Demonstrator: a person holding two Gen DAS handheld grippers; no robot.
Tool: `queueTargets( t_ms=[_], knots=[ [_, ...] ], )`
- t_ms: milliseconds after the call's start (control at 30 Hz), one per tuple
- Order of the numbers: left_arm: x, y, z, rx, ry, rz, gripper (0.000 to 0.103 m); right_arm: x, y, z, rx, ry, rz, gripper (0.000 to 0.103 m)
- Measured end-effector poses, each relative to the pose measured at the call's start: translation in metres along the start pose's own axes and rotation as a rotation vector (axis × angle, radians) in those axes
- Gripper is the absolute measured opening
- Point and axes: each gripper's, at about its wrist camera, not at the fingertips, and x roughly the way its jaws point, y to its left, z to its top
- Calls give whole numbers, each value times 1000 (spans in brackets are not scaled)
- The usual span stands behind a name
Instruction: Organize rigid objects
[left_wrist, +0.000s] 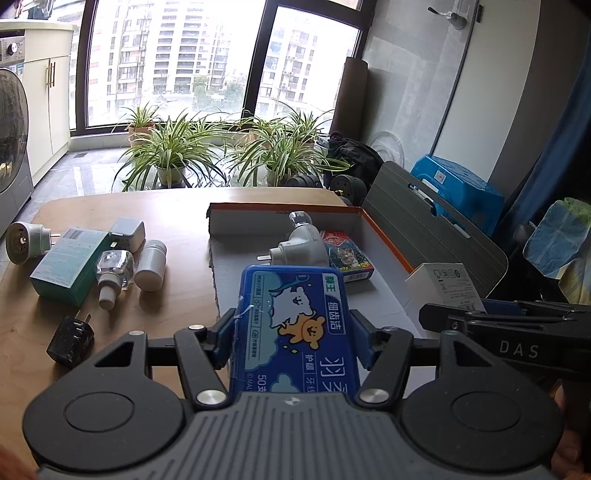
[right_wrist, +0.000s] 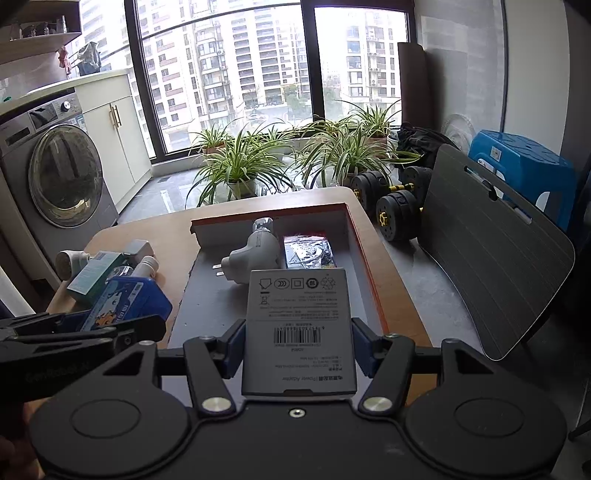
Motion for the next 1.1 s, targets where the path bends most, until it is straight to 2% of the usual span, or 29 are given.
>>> queueTargets(
  t_ms=[1100],
  knots=[
    [-6, -3, -2, -3, -9, -13, 63, -10, 1, 2, -5, -11, 2, 71]
  ],
)
